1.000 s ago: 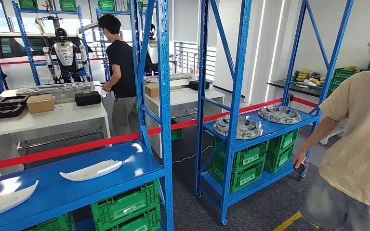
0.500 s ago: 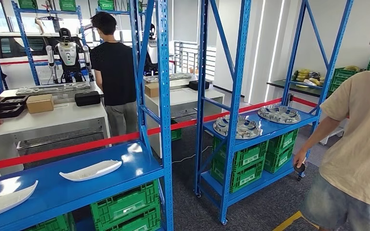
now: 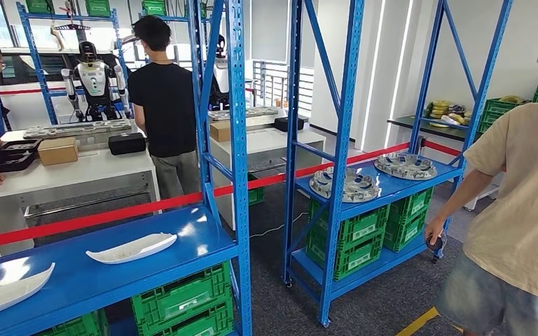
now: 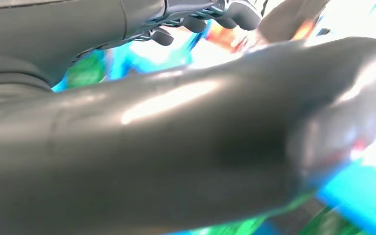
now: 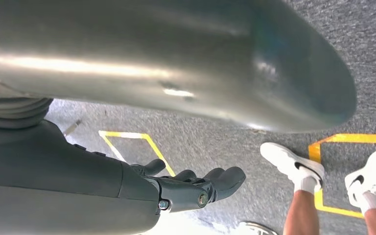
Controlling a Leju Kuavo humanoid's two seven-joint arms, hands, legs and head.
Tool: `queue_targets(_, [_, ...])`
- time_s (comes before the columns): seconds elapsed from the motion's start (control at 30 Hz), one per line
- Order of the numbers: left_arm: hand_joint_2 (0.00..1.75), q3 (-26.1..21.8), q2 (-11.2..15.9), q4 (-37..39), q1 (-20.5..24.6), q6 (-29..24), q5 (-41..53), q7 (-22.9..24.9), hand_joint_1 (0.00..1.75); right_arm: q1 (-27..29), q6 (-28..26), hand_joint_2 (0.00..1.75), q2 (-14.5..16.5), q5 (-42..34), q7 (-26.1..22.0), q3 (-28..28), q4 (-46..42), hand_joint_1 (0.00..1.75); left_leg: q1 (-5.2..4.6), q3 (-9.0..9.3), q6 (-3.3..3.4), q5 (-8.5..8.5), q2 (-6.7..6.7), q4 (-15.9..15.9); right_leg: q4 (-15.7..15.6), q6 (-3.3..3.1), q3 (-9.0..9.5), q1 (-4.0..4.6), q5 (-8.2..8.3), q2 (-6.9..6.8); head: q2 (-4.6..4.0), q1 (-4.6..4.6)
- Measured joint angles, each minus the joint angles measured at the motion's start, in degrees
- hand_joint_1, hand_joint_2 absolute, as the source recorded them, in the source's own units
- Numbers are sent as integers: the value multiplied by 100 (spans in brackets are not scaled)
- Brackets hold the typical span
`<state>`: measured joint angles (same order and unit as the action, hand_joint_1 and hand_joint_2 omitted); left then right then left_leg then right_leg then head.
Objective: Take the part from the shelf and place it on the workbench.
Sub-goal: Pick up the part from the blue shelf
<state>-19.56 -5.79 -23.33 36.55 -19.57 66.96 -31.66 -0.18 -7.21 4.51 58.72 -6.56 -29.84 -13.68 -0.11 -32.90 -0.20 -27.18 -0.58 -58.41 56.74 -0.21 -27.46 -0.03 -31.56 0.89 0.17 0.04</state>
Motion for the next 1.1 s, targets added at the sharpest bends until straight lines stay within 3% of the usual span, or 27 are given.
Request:
queue_targets(0.3, [0, 1208, -48, -532, 1141, -473, 337, 282, 0, -75, 9, 0, 37, 489, -153, -261, 74, 0, -1, 1, 1, 2, -2, -1, 5, 3, 0, 0, 3, -1, 0, -2])
queue_targets(0.63, [0, 2458, 73, -694, 2191, -744, 986, 1388, 0, -137, 35, 0, 73, 783, -252, -578, 144, 0, -1, 0, -1, 8, -6, 1, 9, 3, 0, 0, 3, -4, 0, 0])
queue_targets(0.87, [0, 3001, 291, -437, 2697, -343, 1560, 2395, 0, -177, 118, 0, 95, 889, -273, -727, 170, 0, -1, 1, -6, 11, -5, 1, 19, 2, -4, 0, 3, -3, 0, 0])
queue_targets(1.1, [0, 3196, 579, -69, 2883, 284, 1804, 3133, 0, -188, 223, 0, 115, 980, -262, -759, 173, 0, -1, 1, -14, 16, -7, 2, 27, 2, -10, 0, 3, -2, 0, -2])
